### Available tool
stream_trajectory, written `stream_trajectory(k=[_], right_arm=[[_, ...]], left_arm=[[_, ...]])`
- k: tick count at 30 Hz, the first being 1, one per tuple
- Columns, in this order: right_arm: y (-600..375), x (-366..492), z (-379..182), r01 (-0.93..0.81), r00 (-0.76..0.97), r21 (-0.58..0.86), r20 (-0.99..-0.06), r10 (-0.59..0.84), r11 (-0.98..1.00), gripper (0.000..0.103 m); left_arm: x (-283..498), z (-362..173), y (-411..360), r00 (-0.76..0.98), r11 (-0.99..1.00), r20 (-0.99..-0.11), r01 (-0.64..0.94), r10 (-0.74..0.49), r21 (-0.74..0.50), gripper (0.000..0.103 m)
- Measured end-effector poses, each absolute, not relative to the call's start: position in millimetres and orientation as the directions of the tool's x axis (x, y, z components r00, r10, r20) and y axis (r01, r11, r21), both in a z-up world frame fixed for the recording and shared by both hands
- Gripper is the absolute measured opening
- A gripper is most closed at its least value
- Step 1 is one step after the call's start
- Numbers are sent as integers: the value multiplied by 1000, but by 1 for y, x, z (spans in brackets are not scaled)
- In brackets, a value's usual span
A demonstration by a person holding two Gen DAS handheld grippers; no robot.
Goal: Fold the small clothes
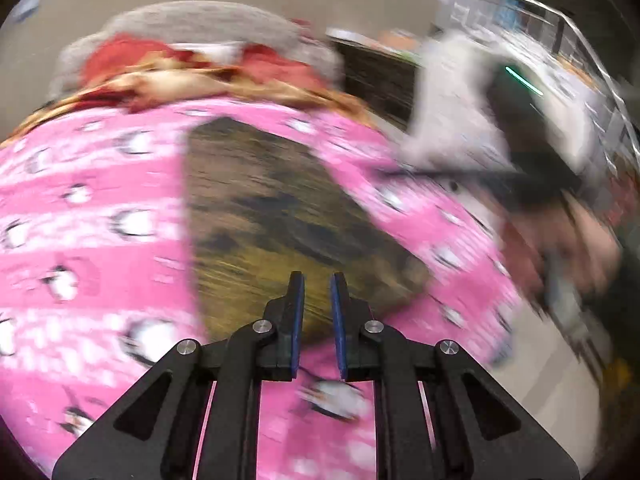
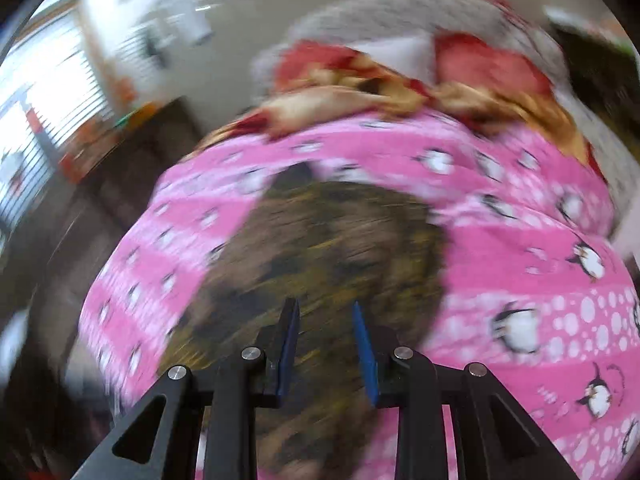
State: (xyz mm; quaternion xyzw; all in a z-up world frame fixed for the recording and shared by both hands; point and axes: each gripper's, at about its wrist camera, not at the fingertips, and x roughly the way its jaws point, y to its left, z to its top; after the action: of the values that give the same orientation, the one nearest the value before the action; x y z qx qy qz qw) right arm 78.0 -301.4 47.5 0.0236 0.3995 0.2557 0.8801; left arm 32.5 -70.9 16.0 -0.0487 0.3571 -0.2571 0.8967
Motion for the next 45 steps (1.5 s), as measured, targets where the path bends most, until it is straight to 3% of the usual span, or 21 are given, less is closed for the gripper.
stream_trajectory(k=[3,5,8,11,13,18,20,25,28,33,39,42,44,45], right_arm=[[-279,58,20,-463,522,210,-721,456,861,26],[-278,60,-18,-400,477,172,-800,365,900,26],[-300,52,-40,-331,496,291,-755,428,898,27],[-303,52,-34,-315,468,315,-769,436,895,27],[-300,55,-18,-316,469,299,-775,423,900,27],[-300,99,34,-183,640,299,-687,345,936,30],[-289,128,43,-67,679,272,-693,243,960,30],[-263,189,29,36,702,197,-702,115,980,30],[-266,224,-17,13,611,212,-775,161,977,30],[-271,218,-33,-73,663,177,-727,180,982,31],[-278,218,-34,-85,668,228,-709,225,970,33],[-287,211,-24,-119,641,295,-706,300,948,36],[-304,197,-6,-137,645,349,-679,351,927,36],[-316,184,4,-145,670,357,-651,357,923,38]], left_arm=[[64,-17,-62,528,861,-680,324,-508,-392,11],[73,-40,-69,462,863,-730,307,-505,-402,9],[68,-45,-71,477,858,-714,311,-513,-409,8],[69,-23,-75,484,866,-721,328,-497,-377,8],[82,4,-74,537,852,-662,356,-522,-383,8],[163,44,-93,650,889,-610,276,-453,-366,8],[194,44,-100,659,904,-623,243,-421,-353,8],[249,5,-116,610,928,-705,163,-362,-335,8],[262,-25,-115,576,928,-735,126,-357,-351,9],[261,-36,-119,607,931,-713,145,-351,-335,9],[262,-29,-116,591,925,-719,147,-366,-350,9],[264,-9,-103,497,890,-747,139,-442,-434,9],[251,5,-84,499,864,-716,159,-488,-478,10],[240,12,-73,518,864,-700,186,-491,-469,22]])
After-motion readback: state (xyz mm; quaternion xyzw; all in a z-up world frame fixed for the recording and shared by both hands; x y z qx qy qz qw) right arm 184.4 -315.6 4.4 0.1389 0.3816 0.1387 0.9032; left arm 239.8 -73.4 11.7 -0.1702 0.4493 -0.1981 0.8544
